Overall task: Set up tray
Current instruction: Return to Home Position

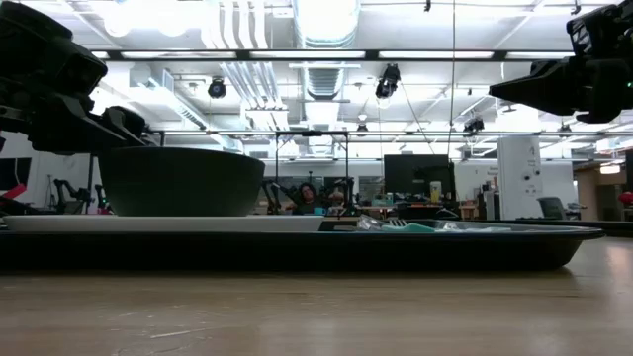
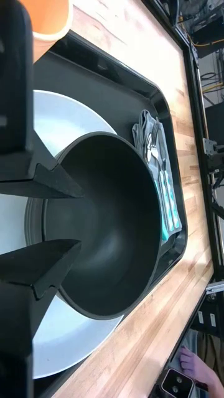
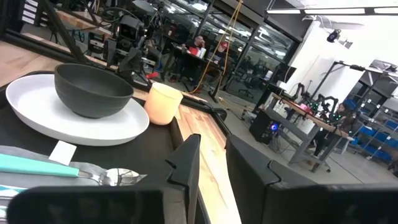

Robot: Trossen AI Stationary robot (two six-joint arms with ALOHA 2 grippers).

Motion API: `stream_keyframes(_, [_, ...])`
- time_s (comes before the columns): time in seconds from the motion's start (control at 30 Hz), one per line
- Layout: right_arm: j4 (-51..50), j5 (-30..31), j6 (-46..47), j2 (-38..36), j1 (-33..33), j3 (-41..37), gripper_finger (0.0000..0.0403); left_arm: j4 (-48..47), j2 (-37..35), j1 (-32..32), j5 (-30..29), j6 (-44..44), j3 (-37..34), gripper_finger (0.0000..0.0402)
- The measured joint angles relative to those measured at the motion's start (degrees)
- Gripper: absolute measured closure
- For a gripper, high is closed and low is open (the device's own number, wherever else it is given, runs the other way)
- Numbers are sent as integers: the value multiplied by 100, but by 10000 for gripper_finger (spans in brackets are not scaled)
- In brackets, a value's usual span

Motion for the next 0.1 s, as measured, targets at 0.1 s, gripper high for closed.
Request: stream_keyframes(0.1, [0,-1,0,-2,0,0,334,2,0,0,1,0,0,305])
